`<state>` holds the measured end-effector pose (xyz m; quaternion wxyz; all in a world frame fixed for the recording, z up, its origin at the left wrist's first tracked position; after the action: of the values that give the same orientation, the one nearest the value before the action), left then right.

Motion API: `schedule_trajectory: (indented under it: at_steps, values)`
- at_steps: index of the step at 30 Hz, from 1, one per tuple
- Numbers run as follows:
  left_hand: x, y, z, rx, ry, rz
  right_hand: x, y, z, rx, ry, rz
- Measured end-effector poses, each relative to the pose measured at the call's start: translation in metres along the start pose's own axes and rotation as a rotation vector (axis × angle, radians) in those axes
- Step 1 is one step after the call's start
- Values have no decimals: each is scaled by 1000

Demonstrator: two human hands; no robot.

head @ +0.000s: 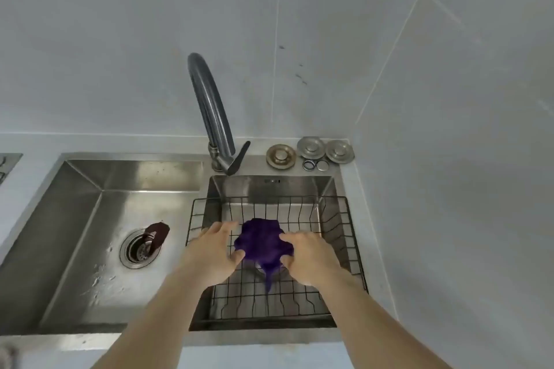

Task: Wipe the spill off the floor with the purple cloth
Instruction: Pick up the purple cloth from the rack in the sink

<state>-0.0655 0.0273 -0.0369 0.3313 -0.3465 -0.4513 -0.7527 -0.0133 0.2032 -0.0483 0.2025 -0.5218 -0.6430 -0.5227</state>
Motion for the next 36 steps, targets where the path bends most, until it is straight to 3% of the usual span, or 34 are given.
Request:
schedule_trajectory:
  at_steps: [10,18,28,36]
  values:
    - [-53,-79,-26,216,69,-109,-22,-95,6,8,-58,79]
    - [-52,-81,-37,315,192,43,-29,-101,25,-104,-179,89]
    - [24,-39,-16,165,287,270,28,-46,13,-93,-200,211]
    - [91,67,9,-23,128,476,83,57,-36,31,-186,423]
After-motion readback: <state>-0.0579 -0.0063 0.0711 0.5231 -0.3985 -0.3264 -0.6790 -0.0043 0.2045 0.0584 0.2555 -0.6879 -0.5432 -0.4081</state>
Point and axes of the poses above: each hand's wrist, its own y-axis away from the middle knuckle, its own x-axis out of the back of the hand, z = x × y, the point moved 8 cm from there along -y, towards the middle knuckle, and after that the axes turned 2 degrees about -x, right-handed, at the moved point
